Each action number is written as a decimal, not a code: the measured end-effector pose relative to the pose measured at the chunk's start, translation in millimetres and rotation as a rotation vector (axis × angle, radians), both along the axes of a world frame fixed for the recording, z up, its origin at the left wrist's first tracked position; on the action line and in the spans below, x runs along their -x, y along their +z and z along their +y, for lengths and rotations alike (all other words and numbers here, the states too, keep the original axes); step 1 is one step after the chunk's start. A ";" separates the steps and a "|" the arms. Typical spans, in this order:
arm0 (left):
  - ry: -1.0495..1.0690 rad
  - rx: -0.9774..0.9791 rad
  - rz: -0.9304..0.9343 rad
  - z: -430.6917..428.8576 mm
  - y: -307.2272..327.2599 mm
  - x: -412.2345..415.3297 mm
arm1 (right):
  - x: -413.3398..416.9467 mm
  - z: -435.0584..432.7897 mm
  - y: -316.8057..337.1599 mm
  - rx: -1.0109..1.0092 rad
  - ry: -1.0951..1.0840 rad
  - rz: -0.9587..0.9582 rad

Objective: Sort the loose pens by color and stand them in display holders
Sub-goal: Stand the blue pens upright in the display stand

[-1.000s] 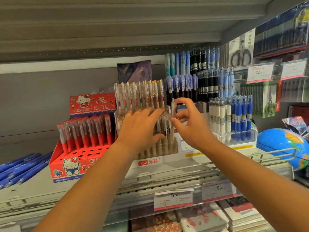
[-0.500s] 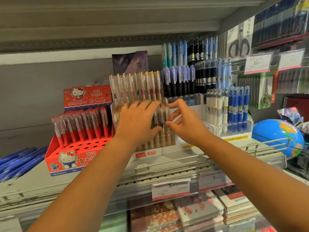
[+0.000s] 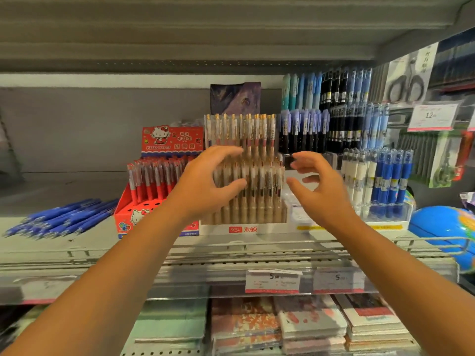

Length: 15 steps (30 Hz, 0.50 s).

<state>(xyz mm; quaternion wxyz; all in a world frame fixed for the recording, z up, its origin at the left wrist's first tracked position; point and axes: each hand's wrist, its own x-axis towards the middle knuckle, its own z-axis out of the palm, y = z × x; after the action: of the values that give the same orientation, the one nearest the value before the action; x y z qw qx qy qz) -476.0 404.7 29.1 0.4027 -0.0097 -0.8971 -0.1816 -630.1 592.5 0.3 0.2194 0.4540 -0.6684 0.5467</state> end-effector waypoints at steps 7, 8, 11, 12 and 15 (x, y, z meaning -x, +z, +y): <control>0.185 -0.364 -0.040 -36.9 -24.9 -87.5 | -64.9 -42.7 7.4 -0.321 0.349 -0.061; 0.216 -0.394 -0.036 -42.8 -26.2 -100.7 | -74.2 -54.0 7.1 -0.354 0.385 -0.071; 0.284 -0.444 -0.043 -59.7 -27.8 -138.7 | -100.8 -90.3 5.7 -0.447 0.450 -0.100; 0.304 -0.446 -0.050 -66.6 -27.7 -150.4 | -109.0 -103.0 5.7 -0.464 0.468 -0.112; 0.396 -0.426 -0.088 -93.8 -25.4 -182.0 | -133.9 -141.9 8.3 -0.479 0.511 -0.139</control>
<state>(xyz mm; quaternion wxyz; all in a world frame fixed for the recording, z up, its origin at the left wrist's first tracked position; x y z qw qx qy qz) -294.0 310.9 3.7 0.3839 0.2580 -0.8399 -0.2839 -496.2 450.6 8.6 -0.0831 0.6070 -0.6558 0.4412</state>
